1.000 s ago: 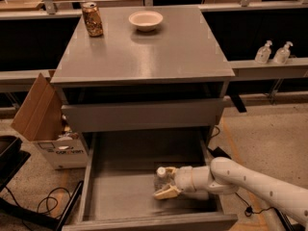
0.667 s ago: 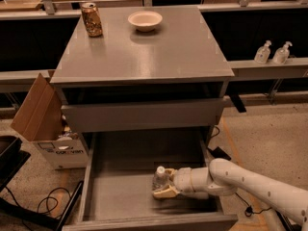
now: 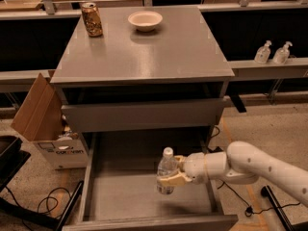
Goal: Pick blue plastic bottle from middle drawer and place on counter
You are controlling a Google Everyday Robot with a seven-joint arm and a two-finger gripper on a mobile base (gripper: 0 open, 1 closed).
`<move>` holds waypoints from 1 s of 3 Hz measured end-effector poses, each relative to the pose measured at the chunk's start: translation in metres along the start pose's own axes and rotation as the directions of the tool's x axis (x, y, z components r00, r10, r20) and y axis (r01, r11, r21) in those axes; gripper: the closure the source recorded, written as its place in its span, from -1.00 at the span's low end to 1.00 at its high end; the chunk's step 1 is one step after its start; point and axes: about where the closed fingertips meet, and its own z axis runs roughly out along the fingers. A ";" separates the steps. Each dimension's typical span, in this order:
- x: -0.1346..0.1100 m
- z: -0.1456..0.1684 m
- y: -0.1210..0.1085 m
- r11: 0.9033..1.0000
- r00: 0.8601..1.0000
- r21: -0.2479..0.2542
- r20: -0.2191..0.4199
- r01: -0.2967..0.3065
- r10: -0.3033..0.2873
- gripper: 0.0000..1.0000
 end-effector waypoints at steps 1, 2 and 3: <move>-0.101 -0.060 0.014 1.000 0.999 0.002 0.024 0.029 -0.029 1.00; -0.205 -0.102 0.010 0.998 0.998 0.033 0.038 0.053 -0.054 1.00; -0.303 -0.110 -0.007 0.995 0.997 0.081 0.043 0.059 -0.063 1.00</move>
Offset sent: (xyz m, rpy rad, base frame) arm 0.0852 -0.0223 0.3795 0.0298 -0.0917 -0.0712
